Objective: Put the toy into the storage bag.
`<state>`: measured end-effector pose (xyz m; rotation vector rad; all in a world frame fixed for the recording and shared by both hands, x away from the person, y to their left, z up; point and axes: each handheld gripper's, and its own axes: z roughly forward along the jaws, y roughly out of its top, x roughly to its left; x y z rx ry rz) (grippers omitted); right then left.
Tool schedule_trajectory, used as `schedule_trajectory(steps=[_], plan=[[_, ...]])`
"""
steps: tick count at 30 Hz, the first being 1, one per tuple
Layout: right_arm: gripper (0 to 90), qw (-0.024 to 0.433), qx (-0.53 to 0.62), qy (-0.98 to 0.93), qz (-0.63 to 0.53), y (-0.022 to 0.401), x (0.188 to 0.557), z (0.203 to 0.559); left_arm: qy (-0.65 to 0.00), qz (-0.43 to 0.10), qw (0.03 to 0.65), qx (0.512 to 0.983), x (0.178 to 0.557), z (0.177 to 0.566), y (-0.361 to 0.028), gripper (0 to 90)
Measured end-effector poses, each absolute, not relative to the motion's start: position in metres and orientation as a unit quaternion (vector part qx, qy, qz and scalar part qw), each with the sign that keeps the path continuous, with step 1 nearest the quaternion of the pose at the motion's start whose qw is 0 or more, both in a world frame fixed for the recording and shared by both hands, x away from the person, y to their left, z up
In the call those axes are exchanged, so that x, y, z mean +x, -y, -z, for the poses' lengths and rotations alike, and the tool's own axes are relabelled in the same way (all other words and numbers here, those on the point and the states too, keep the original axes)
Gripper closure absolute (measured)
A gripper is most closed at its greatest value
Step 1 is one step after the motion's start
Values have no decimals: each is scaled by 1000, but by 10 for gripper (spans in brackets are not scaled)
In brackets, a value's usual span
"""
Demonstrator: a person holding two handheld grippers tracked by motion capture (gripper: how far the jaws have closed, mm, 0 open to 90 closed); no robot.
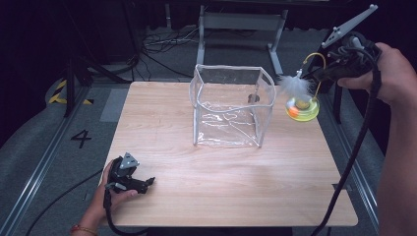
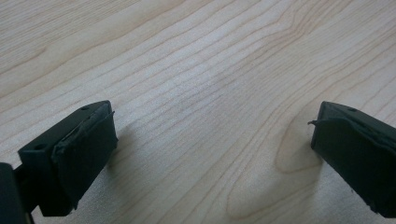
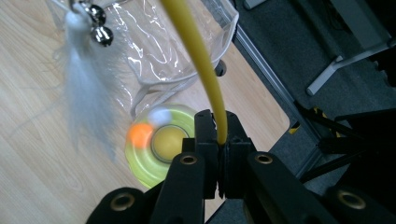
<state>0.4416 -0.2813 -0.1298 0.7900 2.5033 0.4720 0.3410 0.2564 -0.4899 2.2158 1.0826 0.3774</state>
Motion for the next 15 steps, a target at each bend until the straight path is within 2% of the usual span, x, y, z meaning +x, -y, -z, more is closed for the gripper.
schedule_trajectory(steps=[15], plan=[[883,243,270,-912,-190,249,457,103,-412,-143,318,842,341,490,-256,5]])
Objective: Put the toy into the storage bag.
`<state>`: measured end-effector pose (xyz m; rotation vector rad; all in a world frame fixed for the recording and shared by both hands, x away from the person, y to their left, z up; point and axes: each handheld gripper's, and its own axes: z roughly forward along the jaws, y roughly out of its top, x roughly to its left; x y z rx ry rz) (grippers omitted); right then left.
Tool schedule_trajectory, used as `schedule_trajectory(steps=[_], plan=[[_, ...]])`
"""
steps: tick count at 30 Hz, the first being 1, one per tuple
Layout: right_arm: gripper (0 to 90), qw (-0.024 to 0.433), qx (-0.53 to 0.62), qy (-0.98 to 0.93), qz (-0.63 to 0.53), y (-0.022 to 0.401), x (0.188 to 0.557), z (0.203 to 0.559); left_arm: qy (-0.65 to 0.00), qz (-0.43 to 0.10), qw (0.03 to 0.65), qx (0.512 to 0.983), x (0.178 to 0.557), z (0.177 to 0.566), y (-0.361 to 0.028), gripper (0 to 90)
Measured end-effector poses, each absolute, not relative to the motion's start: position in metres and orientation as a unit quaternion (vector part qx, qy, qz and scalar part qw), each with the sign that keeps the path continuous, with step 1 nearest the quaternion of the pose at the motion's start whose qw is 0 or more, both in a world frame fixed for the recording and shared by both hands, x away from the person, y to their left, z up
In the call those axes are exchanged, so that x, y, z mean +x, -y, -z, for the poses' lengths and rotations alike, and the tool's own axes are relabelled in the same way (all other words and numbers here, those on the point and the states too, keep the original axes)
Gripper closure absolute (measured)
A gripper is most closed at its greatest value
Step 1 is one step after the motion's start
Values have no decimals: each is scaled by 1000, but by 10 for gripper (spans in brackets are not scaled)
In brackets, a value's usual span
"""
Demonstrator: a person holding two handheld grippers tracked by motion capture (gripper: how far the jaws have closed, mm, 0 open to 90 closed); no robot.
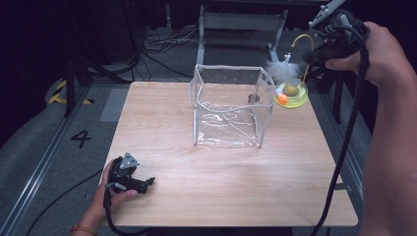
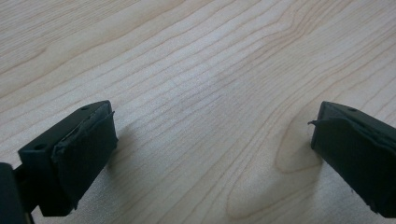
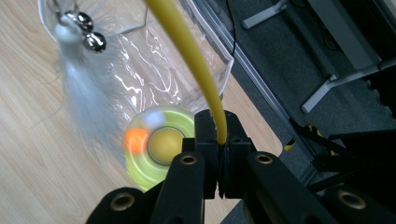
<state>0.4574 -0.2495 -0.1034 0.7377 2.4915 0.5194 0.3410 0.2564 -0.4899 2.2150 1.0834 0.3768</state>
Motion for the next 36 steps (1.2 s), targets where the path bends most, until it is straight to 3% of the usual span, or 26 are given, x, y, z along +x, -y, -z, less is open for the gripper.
schedule_trajectory(steps=[23,36], plan=[[883,228,238,-921,-206,181,486,114,-411,-141,316,843,341,489,-257,5],[882,226,246,-920,-205,171,504,136,-412,-143,318,842,341,490,-256,5]])
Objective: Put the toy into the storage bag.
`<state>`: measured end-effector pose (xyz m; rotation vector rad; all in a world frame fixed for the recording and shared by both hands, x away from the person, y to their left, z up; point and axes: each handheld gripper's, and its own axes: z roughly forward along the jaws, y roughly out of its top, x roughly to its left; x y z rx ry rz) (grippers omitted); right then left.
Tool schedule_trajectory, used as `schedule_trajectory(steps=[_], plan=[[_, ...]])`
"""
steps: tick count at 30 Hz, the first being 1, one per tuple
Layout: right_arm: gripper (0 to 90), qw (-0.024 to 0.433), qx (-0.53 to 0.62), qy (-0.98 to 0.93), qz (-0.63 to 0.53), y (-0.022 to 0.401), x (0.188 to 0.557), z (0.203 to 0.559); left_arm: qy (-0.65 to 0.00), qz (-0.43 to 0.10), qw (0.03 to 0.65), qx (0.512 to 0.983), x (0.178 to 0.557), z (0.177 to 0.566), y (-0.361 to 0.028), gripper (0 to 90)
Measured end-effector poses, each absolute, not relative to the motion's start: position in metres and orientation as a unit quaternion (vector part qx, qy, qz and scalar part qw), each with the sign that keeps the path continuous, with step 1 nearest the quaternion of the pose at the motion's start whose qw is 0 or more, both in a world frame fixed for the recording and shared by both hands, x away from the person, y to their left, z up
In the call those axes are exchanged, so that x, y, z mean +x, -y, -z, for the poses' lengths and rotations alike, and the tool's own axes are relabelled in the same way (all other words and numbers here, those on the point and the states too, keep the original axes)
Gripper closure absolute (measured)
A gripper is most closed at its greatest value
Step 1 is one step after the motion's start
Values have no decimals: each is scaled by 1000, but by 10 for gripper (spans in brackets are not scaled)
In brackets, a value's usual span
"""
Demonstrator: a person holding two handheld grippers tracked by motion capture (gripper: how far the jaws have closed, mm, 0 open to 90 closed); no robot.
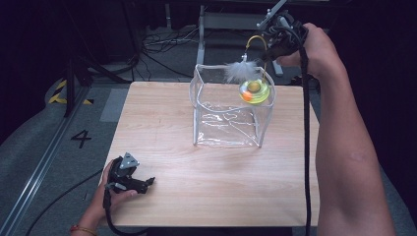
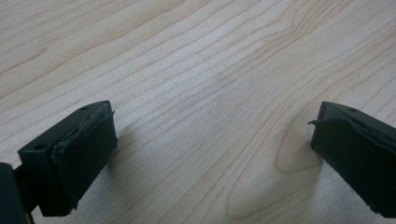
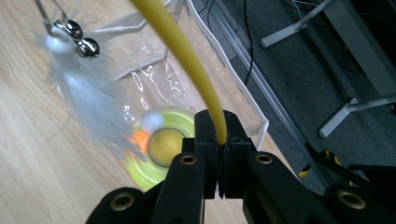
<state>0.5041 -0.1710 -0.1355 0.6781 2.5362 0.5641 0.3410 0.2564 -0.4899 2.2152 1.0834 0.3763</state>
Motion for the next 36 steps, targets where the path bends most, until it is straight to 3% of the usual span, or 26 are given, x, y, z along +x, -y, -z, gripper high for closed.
schedule_trajectory(steps=[13,36], plan=[[882,220,248,-922,-200,170,513,154,-412,-143,318,842,341,490,-256,5],[882,160,239,-943,-166,163,532,230,-410,-144,317,843,341,490,-257,5]])
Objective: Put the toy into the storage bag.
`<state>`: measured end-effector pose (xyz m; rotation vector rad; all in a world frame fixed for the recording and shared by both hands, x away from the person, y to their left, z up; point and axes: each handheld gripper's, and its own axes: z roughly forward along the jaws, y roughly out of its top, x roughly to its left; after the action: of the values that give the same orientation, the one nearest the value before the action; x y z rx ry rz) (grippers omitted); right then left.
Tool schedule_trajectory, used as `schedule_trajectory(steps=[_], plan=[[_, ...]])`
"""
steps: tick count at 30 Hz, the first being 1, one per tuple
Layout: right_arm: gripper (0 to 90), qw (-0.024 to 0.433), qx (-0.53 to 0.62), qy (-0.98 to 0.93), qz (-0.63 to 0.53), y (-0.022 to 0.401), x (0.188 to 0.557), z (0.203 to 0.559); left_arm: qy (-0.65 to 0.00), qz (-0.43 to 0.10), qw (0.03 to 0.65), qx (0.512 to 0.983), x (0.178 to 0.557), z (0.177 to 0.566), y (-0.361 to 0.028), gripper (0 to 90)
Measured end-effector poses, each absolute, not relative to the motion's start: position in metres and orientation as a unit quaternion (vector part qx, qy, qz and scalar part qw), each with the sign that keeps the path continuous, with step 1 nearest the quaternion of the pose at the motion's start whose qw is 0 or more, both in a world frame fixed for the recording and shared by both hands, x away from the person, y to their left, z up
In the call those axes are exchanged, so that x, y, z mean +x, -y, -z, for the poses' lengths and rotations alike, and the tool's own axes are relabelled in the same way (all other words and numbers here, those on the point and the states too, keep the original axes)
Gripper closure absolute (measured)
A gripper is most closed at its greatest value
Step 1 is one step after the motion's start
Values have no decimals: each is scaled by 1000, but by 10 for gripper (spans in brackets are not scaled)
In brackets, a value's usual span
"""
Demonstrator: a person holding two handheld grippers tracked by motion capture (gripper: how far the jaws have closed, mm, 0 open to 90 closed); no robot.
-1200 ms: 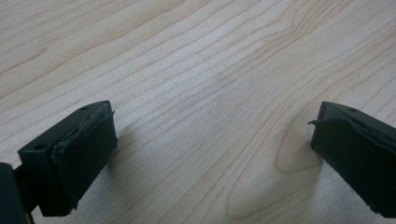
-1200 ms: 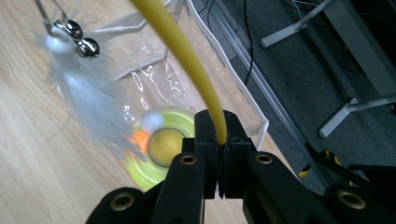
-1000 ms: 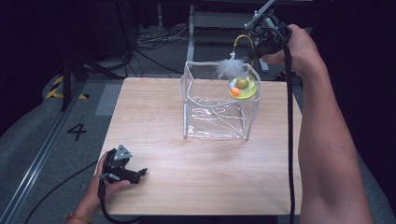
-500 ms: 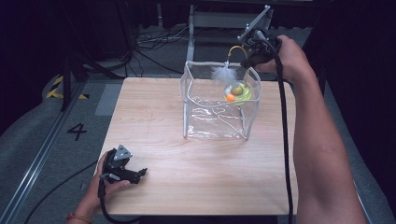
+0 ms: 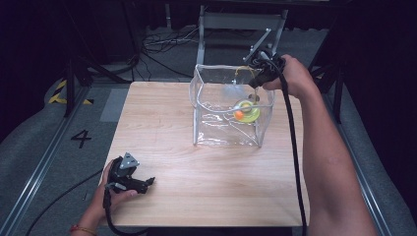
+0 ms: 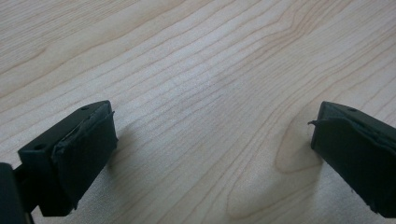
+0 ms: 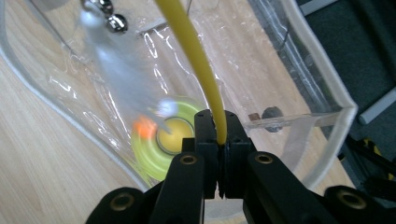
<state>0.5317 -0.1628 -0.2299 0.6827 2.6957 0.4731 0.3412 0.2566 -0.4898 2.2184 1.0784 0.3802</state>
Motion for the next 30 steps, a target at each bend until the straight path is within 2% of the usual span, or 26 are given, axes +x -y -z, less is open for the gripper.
schedule_trajectory(steps=[17,30], plan=[[881,122,242,-953,-133,171,535,271,-408,-145,316,844,341,490,-257,5],[875,108,253,-954,-124,180,535,281,-408,-145,316,844,342,490,-257,5]])
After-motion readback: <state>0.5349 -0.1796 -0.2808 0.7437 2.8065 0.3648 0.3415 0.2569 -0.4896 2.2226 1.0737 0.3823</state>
